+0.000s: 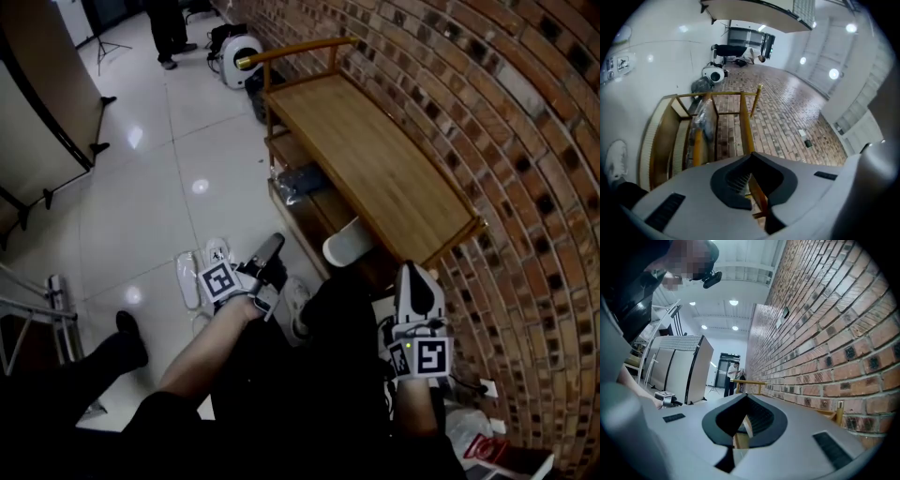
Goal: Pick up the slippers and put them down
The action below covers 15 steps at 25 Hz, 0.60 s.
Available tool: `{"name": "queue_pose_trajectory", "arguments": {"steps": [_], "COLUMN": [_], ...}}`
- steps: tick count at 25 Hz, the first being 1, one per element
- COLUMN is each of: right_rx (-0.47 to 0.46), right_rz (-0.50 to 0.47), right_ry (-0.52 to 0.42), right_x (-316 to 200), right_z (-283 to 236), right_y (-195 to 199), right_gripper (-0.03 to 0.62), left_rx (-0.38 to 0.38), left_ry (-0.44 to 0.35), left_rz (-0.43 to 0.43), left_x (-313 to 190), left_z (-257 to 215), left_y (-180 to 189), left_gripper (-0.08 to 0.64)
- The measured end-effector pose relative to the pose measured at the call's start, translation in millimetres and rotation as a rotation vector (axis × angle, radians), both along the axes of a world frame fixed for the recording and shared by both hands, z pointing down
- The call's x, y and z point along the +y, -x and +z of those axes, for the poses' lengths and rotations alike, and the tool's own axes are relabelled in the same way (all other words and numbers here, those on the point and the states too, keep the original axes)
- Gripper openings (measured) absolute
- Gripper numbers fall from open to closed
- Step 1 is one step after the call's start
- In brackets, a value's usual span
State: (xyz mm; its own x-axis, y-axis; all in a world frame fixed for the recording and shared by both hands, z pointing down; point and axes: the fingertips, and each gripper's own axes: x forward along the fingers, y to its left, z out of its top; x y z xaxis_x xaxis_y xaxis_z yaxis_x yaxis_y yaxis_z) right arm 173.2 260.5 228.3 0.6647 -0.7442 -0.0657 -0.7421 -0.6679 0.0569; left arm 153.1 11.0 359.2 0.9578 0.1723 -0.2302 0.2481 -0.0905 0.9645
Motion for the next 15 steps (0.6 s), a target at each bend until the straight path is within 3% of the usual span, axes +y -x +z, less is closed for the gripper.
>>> {"name": "queue_pose_trajectory", "arguments": {"steps": [3, 6, 9, 10, 12, 15], "right_rx": [0.006, -0.003, -0.022, -0.026, -0.033, -0.047], "right_rz": [0.005, 0.017, 0.041, 0.048, 0.062, 0.081], "right_ry": [0.001, 0.005, 0.006, 0.007, 0.008, 0.018], "right_x": [4.1, 11.6, 22.6, 25.5, 30.8, 38.5], "right_z": [-1.7, 1.1, 6.1, 7.2, 8.6, 12.9], "right_y": [0.3, -0.6, -3.7, -5.0, -7.6, -12.0], "right_gripper": [0.008, 0.008, 0.008, 0.008, 0.008, 0.008], "left_rx": [-0.073, -0.098, -0.126, -0.142, -0.198, -0.292], "left_ry": [-0.06, -0.051, -0.098, -0.124, -0.173, -0.208], "left_rz": [0.04, 0.062, 0.088, 0.106, 0.15, 0.203], "left_x": [15.4, 26.5, 39.0, 43.6, 52.9, 67.0], "left_z": [30.5, 48.9, 66.8, 74.3, 93.8, 122.8], "left_y": [-3.7, -12.9, -28.4, -34.1, -43.7, -52.3], "left_gripper": [0.002, 0.002, 0.003, 0.035, 0.189, 0.278]}}
